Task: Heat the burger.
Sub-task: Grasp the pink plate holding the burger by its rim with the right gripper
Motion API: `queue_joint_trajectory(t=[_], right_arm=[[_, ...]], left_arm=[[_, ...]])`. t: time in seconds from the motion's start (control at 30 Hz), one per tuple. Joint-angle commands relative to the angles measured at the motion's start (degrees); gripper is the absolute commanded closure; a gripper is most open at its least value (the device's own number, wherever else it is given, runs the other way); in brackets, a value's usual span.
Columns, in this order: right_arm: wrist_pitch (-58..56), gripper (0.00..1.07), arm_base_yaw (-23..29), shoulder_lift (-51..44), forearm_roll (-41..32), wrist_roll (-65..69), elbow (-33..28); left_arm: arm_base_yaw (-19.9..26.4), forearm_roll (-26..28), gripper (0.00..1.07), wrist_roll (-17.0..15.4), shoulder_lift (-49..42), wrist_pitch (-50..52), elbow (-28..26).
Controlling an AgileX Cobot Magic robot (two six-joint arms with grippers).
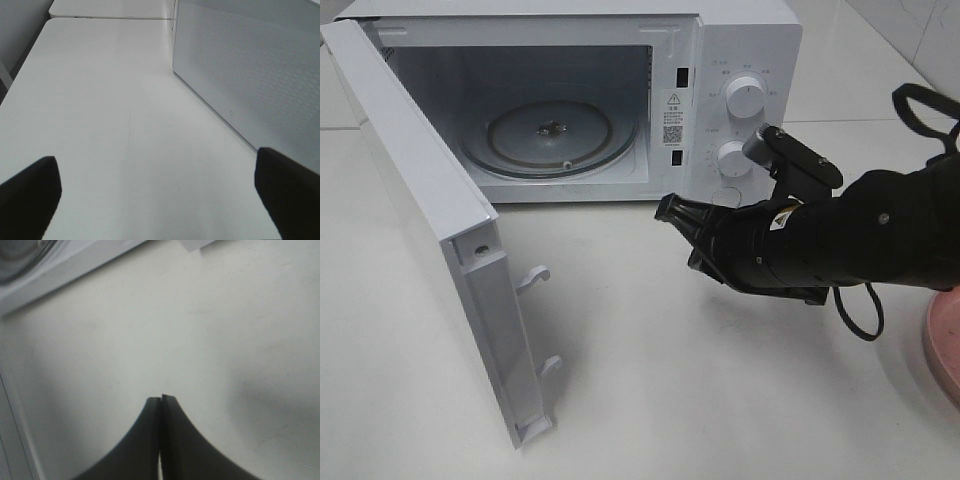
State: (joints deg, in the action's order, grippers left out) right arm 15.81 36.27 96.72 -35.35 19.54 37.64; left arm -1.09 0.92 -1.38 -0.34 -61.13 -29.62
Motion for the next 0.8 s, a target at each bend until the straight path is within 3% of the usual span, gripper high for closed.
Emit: queue_joint_trajectory(t=[0.03, 0.47, 0.57, 0.8], right_arm=[[-6.0, 1.06, -0.3, -2.1, 2.2, -5.7, -0.1], [-35.4, 1.01, -1.1, -9.6, 17.3, -16.0, 0.0], [-37.4, 1.00, -1.5, -10.1, 18.1, -16.3, 0.0], [-46.9, 0.85, -5.2, -15.9, 25.1, -16.7, 0.0]], left_arm=[[0.2, -0.2, 0.09, 0.0, -1.0, -0.1, 0.1], [0.2, -0.2, 0.09, 0.0, -1.0, -0.1, 0.1], [0.2, -0.2, 0.09, 0.0, -1.0, -0.1, 0.1], [0.2, -0.2, 0.09, 0.0, -1.0, -0.1, 0.1]])
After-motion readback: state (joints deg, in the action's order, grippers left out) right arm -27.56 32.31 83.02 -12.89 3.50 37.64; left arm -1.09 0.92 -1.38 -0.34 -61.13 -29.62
